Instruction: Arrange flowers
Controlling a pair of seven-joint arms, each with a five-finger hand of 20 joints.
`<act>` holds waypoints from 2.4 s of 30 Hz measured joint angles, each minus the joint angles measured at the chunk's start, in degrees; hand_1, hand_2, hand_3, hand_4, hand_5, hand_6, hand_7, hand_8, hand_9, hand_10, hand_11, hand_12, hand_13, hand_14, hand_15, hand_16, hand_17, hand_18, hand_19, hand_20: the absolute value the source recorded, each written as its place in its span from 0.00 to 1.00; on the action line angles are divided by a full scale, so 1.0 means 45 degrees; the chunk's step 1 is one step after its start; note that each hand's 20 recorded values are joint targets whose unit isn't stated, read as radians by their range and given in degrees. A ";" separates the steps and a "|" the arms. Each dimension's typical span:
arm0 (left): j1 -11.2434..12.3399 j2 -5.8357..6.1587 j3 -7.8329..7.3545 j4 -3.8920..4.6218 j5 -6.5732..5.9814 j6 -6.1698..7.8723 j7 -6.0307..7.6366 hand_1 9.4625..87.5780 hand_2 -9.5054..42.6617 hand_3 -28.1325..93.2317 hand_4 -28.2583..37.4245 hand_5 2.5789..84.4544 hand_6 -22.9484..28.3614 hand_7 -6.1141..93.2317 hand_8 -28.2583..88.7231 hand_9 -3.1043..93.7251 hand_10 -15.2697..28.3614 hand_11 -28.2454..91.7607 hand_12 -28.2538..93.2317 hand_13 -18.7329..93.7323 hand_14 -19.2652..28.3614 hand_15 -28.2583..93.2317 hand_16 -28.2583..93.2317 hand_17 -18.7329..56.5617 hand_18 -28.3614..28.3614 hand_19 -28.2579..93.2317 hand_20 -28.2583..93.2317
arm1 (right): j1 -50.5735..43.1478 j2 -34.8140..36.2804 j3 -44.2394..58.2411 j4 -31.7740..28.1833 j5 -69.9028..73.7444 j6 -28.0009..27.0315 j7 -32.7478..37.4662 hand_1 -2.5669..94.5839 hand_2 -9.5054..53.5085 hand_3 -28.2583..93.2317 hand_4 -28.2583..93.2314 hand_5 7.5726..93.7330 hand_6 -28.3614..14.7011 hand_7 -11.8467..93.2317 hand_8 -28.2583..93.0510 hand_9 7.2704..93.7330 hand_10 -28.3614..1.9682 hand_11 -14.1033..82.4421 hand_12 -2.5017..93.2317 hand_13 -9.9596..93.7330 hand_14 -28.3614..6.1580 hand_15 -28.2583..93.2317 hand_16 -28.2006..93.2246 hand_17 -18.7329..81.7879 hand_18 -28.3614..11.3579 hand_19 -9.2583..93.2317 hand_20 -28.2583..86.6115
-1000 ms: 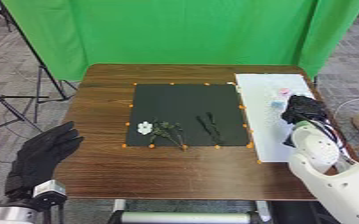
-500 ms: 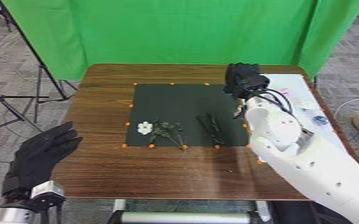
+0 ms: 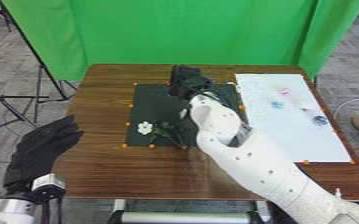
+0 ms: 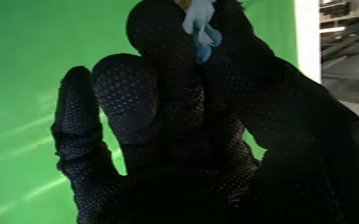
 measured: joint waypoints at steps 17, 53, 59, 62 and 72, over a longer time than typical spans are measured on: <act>-0.1340 0.0386 0.0911 0.0448 -0.0084 -0.0091 0.0193 0.23 0.28 0.91 0.24 0.52 0.71 0.19 0.17 0.42 0.85 0.52 0.30 0.40 1.00 0.70 0.13 0.12 0.88 0.70 0.33 | -0.0938 -0.2245 0.0332 0.1383 0.0185 -0.0077 0.0778 0.57 0.00 0.86 0.00 0.81 0.67 0.37 0.24 0.90 0.72 0.43 0.42 0.73 0.66 0.79 0.51 0.38 0.15 0.84 0.56; -0.1565 0.1379 0.1324 0.0640 -0.0685 0.0055 0.0804 0.23 0.27 0.91 0.24 0.52 0.71 0.19 0.17 0.42 0.86 0.52 0.30 0.41 1.00 0.70 0.13 0.12 0.88 0.70 0.33 | -0.1084 -0.2982 0.0891 0.1641 0.1132 -0.0866 0.1861 0.40 0.00 0.90 0.00 0.65 0.57 0.31 0.12 0.69 0.52 0.55 0.23 0.59 0.48 0.85 0.41 0.33 0.12 0.84 0.58; -0.1652 0.1251 0.1297 0.0644 -0.0574 0.0016 0.0587 0.23 0.27 0.91 0.24 0.52 0.71 0.19 0.17 0.42 0.86 0.52 0.30 0.41 1.00 0.70 0.13 0.12 0.88 0.70 0.33 | -0.1233 -0.3004 0.1036 0.1484 0.1148 -0.1443 0.1849 0.39 0.00 0.90 0.00 0.64 0.56 0.31 0.12 0.67 0.49 0.55 0.23 0.58 0.46 0.85 0.40 0.32 0.11 0.83 0.59; -0.1669 0.1126 0.1262 0.0645 -0.0498 -0.0009 0.0482 0.23 0.27 0.91 0.25 0.52 0.71 0.19 0.17 0.42 0.86 0.52 0.30 0.41 1.00 0.70 0.13 0.12 0.88 0.71 0.33 | -0.1268 -0.3007 0.1033 0.1471 0.1129 -0.1580 0.1841 0.38 0.00 0.90 0.00 0.64 0.56 0.31 0.12 0.66 0.49 0.55 0.23 0.57 0.45 0.85 0.40 0.32 0.10 0.83 0.59; -0.1209 0.1079 0.0968 0.0553 -0.0499 0.0057 0.0541 0.23 0.27 0.91 0.25 0.53 0.71 0.19 0.17 0.43 0.86 0.52 0.30 0.41 1.00 0.70 0.13 0.12 0.88 0.71 0.33 | -0.0669 -0.2583 -0.0165 0.1364 0.0659 -0.1266 0.2042 0.33 0.00 0.89 0.00 0.58 0.48 0.28 0.13 0.52 0.30 0.56 0.23 0.53 0.30 0.89 0.38 0.30 0.02 0.84 0.60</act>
